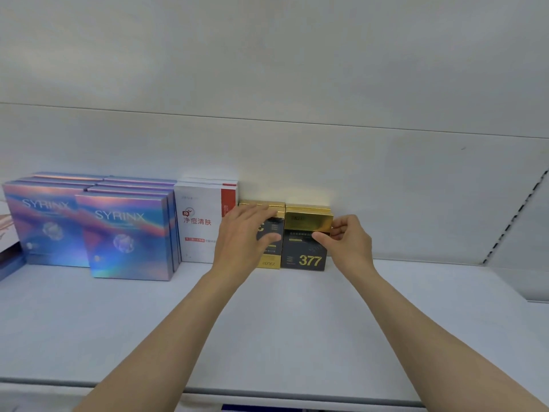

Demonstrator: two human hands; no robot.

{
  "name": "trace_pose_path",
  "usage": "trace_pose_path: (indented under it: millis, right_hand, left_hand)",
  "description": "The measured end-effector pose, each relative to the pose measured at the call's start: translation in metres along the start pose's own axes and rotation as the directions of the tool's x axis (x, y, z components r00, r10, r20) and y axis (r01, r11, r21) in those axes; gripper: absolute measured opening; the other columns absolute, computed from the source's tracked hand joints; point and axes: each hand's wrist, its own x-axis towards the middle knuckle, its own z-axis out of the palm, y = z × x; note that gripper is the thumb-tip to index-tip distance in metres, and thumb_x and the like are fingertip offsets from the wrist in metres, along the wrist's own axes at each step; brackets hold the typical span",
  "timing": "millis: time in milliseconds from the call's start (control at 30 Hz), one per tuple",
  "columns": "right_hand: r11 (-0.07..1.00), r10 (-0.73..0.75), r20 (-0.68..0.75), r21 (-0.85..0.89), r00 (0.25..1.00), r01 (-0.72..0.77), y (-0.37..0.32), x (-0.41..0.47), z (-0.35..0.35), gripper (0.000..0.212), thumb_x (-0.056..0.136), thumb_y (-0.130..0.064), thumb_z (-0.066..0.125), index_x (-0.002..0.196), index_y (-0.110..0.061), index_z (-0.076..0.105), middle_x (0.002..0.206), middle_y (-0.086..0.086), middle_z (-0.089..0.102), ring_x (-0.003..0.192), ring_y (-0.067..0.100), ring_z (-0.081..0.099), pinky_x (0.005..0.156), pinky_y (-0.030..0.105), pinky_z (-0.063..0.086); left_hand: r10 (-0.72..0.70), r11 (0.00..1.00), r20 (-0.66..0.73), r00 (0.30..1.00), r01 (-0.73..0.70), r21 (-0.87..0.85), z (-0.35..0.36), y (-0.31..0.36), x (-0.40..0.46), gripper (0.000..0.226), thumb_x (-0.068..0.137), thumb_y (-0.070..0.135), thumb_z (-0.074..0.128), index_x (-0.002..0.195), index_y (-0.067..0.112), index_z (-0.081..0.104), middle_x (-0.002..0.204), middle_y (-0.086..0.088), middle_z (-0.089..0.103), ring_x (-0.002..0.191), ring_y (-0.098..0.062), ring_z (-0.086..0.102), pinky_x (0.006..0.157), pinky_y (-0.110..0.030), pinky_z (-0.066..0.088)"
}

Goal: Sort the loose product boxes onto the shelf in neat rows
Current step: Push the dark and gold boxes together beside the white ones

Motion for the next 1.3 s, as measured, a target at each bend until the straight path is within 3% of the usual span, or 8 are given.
trace_pose_path:
  millis: [267, 500, 633, 767, 833, 1000, 1100, 1300]
  right_hand:
    - [0.991, -0.126, -0.163, -0.057, 0.979, 0.118, -0.013, -0.018, -0.012, 0.034, 0.085, -0.047, 0.071, 0.104, -0.025, 0.052, 0.090, -0.006, 0.057, 0.082, 0.011, 0.056, 0.066, 0.025, 0.046]
    - [0.986, -0.147, -0.084, 0.065, 0.986, 0.152, -0.039, -0.028, -0.012, 0.019, 0.088, -0.036, 0.069, 0.099, -0.024, 0.059, 0.089, -0.008, 0.063, 0.080, 0.006, 0.058, 0.068, 0.021, 0.047]
    - [0.976, -0.074, 0.091, 0.212, 0.993, 0.053, -0.051, -0.034, -0.007, 0.026, 0.088, -0.042, 0.069, 0.106, -0.025, 0.062, 0.097, -0.007, 0.067, 0.087, 0.005, 0.064, 0.069, 0.019, 0.053]
    - [0.893, -0.054, 0.393, 0.430, 0.918, -0.131, -0.068, -0.036, 0.007, 0.043, 0.090, -0.039, 0.068, 0.125, -0.017, 0.057, 0.111, -0.001, 0.071, 0.095, 0.011, 0.072, 0.074, 0.026, 0.059]
    - [0.832, -0.095, 0.333, 0.544, 0.938, -0.109, -0.073, -0.033, 0.009, 0.032, 0.092, -0.025, 0.068, 0.121, -0.015, 0.060, 0.107, 0.003, 0.074, 0.094, 0.018, 0.073, 0.075, 0.029, 0.059]
    - [0.945, -0.122, 0.299, 0.326, 0.946, 0.019, -0.070, -0.018, 0.002, 0.036, 0.090, -0.019, 0.070, 0.120, -0.024, 0.052, 0.098, 0.001, 0.074, 0.092, 0.018, 0.072, 0.080, 0.033, 0.060]
    - [0.986, -0.162, 0.324, 0.089, 0.932, 0.141, -0.063, -0.019, 0.009, 0.046, 0.088, -0.021, 0.072, 0.124, -0.031, 0.045, 0.095, -0.004, 0.071, 0.087, 0.012, 0.069, 0.079, 0.030, 0.057]
    - [0.924, -0.324, 0.222, -0.136, 0.920, 0.358, -0.049, -0.030, 0.039, 0.068, 0.085, -0.021, 0.076, 0.134, -0.043, 0.035, 0.087, -0.014, 0.061, 0.081, 0.006, 0.063, 0.073, 0.026, 0.053]
  left_hand:
    - [0.261, 0.938, -0.175, 0.949, -0.207, 0.277, -0.017, 0.001, -0.005, 0.038, 0.078, 0.018, 0.078, 0.115, 0.017, 0.069, 0.100, -0.001, 0.068, 0.098, -0.027, 0.052, 0.077, -0.038, 0.042]
    - [-0.146, 0.987, -0.150, 0.978, 0.132, -0.096, -0.051, -0.014, 0.013, 0.029, 0.084, 0.030, 0.072, 0.111, 0.028, 0.063, 0.101, 0.010, 0.061, 0.092, -0.011, 0.053, 0.074, -0.025, 0.041]
    - [-0.501, 0.799, -0.193, 0.844, 0.366, -0.477, -0.067, -0.024, 0.014, 0.027, 0.080, 0.036, 0.076, 0.098, 0.031, 0.057, 0.088, 0.013, 0.064, 0.091, -0.015, 0.062, 0.073, -0.031, 0.053]
    - [-0.554, 0.434, 0.144, 0.820, 0.431, -0.791, -0.062, -0.011, 0.010, 0.024, 0.083, 0.020, 0.075, 0.097, 0.015, 0.056, 0.103, -0.012, 0.069, 0.091, -0.024, 0.070, 0.074, -0.034, 0.059]
    - [-0.492, 0.527, 0.201, 0.847, 0.474, -0.706, -0.058, -0.005, 0.005, 0.030, 0.083, 0.025, 0.075, 0.103, 0.014, 0.056, 0.103, -0.008, 0.070, 0.088, -0.018, 0.070, 0.074, -0.031, 0.059]
    - [-0.233, 0.972, -0.316, 0.920, 0.212, -0.098, -0.062, -0.027, 0.006, 0.054, 0.082, 0.041, 0.072, 0.128, 0.021, 0.053, 0.121, 0.002, 0.058, 0.114, -0.015, 0.048, 0.089, -0.019, 0.040]
    - [-0.101, 0.985, -0.248, 0.964, 0.132, 0.111, -0.056, -0.050, 0.014, 0.057, 0.085, 0.046, 0.067, 0.135, 0.022, 0.052, 0.142, -0.002, 0.049, 0.136, -0.022, 0.036, 0.108, -0.038, 0.033]
    - [-0.067, 0.997, -0.142, 0.988, 0.073, 0.039, -0.044, -0.072, 0.020, 0.060, 0.086, 0.047, 0.065, 0.140, 0.026, 0.049, 0.149, 0.002, 0.043, 0.144, -0.017, 0.026, 0.115, -0.039, 0.024]
